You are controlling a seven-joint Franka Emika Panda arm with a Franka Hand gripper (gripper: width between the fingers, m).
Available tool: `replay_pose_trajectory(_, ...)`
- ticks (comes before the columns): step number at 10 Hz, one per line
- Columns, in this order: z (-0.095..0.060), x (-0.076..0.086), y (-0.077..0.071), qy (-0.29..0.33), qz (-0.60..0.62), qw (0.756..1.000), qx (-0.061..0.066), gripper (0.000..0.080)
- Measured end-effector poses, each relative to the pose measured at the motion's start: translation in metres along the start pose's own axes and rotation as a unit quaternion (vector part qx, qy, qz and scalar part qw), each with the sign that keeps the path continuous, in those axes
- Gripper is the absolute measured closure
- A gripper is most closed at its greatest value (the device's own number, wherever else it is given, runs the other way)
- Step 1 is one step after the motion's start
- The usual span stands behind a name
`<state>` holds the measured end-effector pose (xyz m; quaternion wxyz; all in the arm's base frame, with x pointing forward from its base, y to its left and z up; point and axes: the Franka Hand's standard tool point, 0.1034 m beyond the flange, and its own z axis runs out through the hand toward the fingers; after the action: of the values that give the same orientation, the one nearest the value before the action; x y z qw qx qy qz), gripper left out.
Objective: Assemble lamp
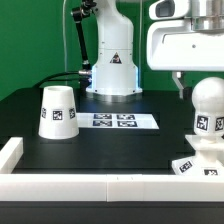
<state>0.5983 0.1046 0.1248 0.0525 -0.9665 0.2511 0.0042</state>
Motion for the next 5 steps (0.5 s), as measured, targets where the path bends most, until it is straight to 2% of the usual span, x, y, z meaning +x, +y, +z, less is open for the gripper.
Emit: replay_pose_trajectory(5, 0.0007, 0.0001, 0.0022, -0.003, -0.183, 0.983, -0.001, 0.0100)
